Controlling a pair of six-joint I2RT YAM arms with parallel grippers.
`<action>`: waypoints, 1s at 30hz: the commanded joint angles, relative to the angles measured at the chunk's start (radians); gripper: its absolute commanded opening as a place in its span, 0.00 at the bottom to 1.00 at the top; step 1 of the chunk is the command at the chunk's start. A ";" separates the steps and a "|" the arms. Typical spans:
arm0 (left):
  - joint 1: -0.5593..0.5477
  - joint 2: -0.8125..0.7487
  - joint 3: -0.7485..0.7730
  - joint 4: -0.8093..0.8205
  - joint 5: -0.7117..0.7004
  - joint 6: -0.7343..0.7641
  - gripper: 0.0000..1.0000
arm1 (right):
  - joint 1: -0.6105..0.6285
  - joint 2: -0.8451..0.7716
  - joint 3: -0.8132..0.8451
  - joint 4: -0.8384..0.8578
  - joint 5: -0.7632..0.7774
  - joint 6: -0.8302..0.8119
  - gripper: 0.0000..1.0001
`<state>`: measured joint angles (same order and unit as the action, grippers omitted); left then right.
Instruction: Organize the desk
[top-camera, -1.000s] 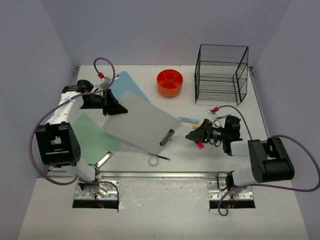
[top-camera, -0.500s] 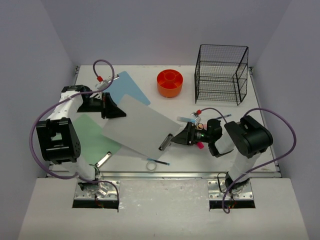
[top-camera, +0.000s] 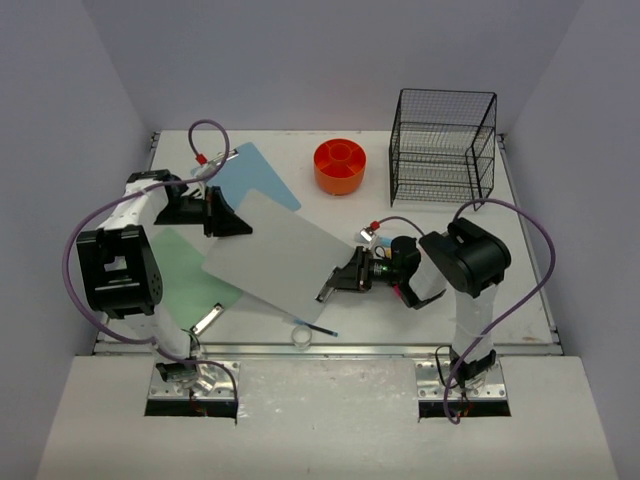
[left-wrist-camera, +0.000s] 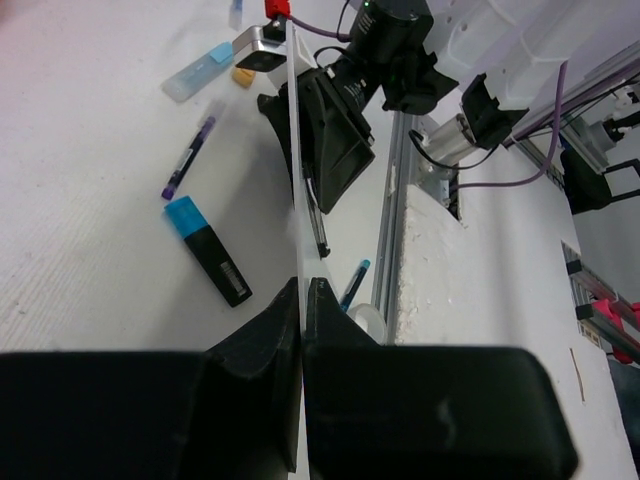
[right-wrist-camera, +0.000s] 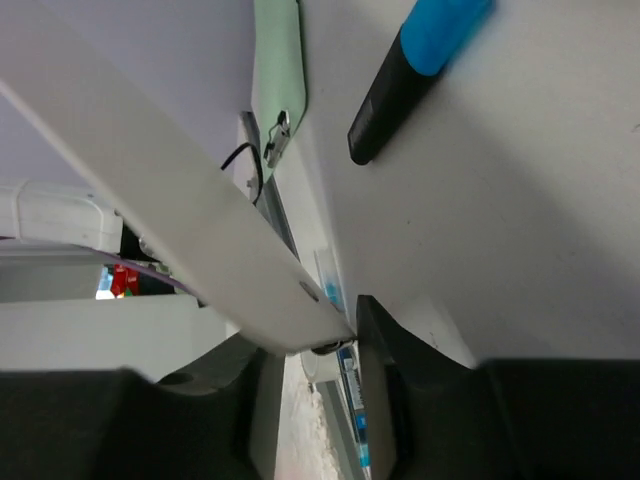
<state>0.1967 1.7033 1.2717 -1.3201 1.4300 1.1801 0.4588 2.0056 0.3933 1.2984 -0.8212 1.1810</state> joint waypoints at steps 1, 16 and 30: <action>0.017 0.012 0.052 0.004 0.273 0.058 0.00 | -0.008 0.030 0.063 0.395 0.046 0.107 0.22; 0.076 -0.056 0.177 0.004 0.108 0.108 0.34 | -0.251 -0.411 0.311 0.050 -0.357 0.073 0.00; 0.095 -0.227 0.073 0.039 0.019 0.163 1.00 | -0.310 -0.596 1.063 -1.644 -0.503 -1.061 0.00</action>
<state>0.2715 1.5377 1.3591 -1.3243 1.4276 1.3051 0.1492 1.4246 1.1826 0.3062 -1.3329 0.6012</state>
